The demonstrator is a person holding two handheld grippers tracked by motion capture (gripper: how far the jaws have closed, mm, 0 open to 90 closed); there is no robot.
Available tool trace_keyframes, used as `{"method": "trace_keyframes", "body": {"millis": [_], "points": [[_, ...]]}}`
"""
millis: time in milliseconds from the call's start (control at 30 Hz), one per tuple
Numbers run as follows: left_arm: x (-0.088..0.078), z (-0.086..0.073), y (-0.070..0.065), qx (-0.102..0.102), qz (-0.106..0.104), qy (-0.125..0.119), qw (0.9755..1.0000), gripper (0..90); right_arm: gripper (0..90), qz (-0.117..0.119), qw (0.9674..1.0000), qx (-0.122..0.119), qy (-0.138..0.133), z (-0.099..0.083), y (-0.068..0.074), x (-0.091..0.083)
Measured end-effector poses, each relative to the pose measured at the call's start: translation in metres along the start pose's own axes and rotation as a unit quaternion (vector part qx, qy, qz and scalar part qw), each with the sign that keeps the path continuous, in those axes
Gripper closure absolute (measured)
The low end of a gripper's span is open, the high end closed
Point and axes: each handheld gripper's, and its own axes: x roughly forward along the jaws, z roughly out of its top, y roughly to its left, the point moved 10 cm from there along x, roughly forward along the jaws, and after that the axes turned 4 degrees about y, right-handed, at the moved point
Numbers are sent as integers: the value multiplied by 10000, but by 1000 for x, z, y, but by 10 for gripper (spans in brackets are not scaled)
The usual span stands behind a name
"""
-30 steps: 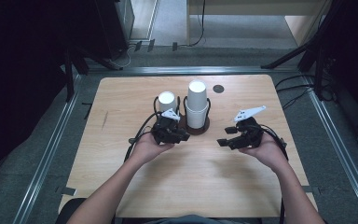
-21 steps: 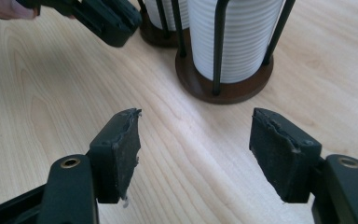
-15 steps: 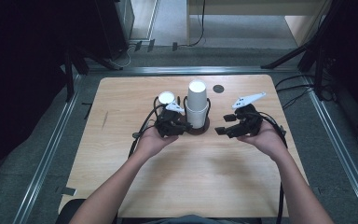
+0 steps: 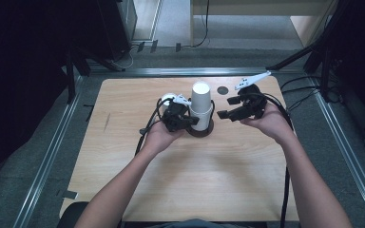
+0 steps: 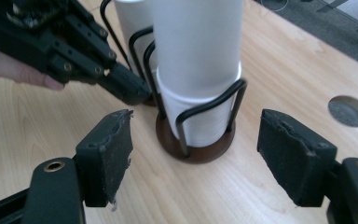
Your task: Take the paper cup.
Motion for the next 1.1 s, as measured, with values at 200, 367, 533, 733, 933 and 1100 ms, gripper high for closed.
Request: {"method": "trace_keyframes", "body": {"millis": [200, 367, 533, 733, 933, 1100], "points": [[2, 2, 3, -61, 8, -14, 10000, 894, 260, 24, 10000, 3, -55, 18, -7, 3], [2, 6, 4, -87, 1, -66, 9999, 892, 243, 50, 9998, -142, -115, 33, -6, 10], [4, 5, 6, -106, 29, -32, 9999, 890, 220, 52, 9997, -223, -106, 47, -2, 21], [5, 6, 6, -100, -10, -75, 9999, 872, 207, 0, 9994, -357, -2, 55, -1, 34], [5, 6, 7, -108, -5, -102, 9999, 872, 201, -26, 9993, -381, 35, 62, -1, 45], [5, 5, 7, -85, 18, -99, 9999, 871, 210, -21, 9992, -399, 87, 70, 2, 55]]}}
